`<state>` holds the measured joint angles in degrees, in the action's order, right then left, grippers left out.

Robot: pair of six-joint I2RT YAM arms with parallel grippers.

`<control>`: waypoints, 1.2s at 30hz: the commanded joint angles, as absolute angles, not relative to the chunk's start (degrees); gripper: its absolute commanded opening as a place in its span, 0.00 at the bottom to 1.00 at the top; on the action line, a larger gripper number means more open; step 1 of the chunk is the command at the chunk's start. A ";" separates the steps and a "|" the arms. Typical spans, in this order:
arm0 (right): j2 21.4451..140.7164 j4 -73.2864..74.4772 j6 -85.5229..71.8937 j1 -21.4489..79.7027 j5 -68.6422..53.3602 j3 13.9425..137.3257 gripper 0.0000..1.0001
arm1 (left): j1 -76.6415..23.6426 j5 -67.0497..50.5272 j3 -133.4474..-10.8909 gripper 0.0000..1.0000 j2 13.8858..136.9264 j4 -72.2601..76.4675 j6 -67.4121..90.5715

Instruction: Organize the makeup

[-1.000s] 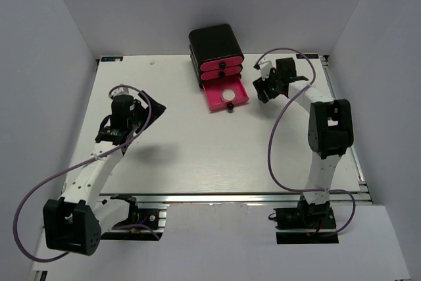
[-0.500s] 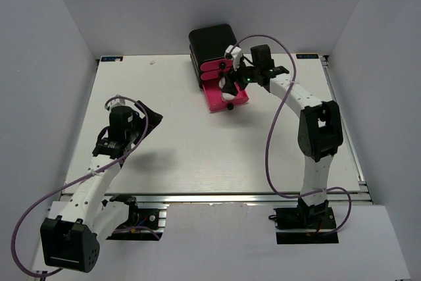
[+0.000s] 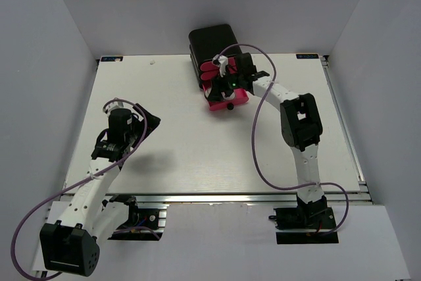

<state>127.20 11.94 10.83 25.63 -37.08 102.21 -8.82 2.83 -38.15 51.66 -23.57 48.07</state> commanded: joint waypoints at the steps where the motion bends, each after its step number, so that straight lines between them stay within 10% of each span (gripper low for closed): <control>1: 128.40 7.12 8.35 26.01 -36.04 105.82 0.15 | -8.44 4.04 -37.97 0.98 50.62 -24.61 47.81; 23: 130.61 8.52 16.52 26.63 -19.25 105.29 0.38 | -8.35 4.57 -39.20 0.98 51.42 -25.40 47.37; 36: 128.67 9.49 20.83 26.54 -18.81 104.15 0.89 | -8.26 4.75 -39.02 0.98 50.62 -25.31 47.72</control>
